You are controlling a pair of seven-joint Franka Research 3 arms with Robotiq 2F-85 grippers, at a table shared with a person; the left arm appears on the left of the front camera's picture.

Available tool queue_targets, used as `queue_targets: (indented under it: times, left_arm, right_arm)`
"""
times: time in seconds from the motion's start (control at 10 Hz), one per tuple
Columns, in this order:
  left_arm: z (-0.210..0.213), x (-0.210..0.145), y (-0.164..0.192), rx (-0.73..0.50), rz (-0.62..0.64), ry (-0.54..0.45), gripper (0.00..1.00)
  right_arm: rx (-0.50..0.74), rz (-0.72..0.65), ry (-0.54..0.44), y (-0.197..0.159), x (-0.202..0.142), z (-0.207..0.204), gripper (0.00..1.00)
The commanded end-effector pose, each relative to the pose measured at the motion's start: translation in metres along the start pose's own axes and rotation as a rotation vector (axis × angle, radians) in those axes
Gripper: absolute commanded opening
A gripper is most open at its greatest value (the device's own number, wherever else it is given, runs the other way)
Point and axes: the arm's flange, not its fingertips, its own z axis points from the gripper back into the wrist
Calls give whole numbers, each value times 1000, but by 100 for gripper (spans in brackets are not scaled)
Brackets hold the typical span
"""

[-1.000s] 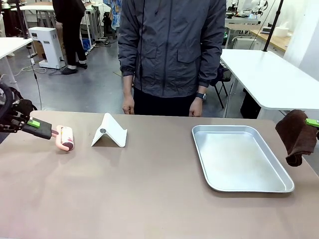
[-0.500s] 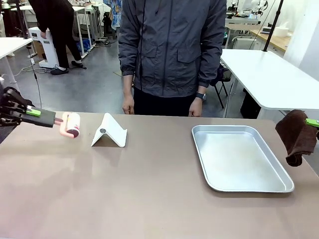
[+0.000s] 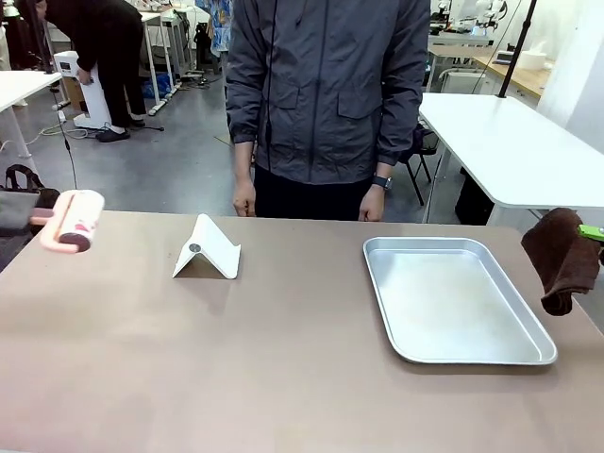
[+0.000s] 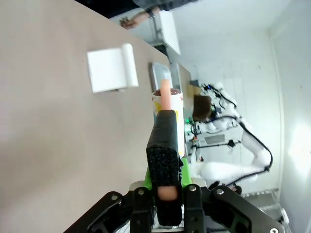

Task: Clean the surface of the table.
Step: Clean the area not pointed to by the person.

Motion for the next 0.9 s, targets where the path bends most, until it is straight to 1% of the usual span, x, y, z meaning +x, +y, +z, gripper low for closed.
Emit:
queue_targets:
  times: [0.0,0.1,0.3,0.4,0.5,0.6,0.8]
  left_arm:
    - [22,-31,18,-76,-55,9,22]
    - [31,-41,32,-106,-51,13,22]
    - [40,-49,53,-119,-22,28,22]
    - [41,-49,58,-111,3,1,22]
    - [42,-47,62,-96,16,2,22]
    - [36,-56,59,-102,7,4,22]
    - [36,-56,59,-102,7,4,22]
  right_arm:
    - [19,-15,-4,7,1,0,10]
    - [19,-15,-4,7,1,0,10]
    - [19,-15,-4,7,1,0,10]
    - [19,-15,-4,7,1,0,10]
    - [19,-15,-4,7,1,0,10]
    - [19,-15,-4,7,1,0,10]
    - [19,-15,-4,7,1,0,10]
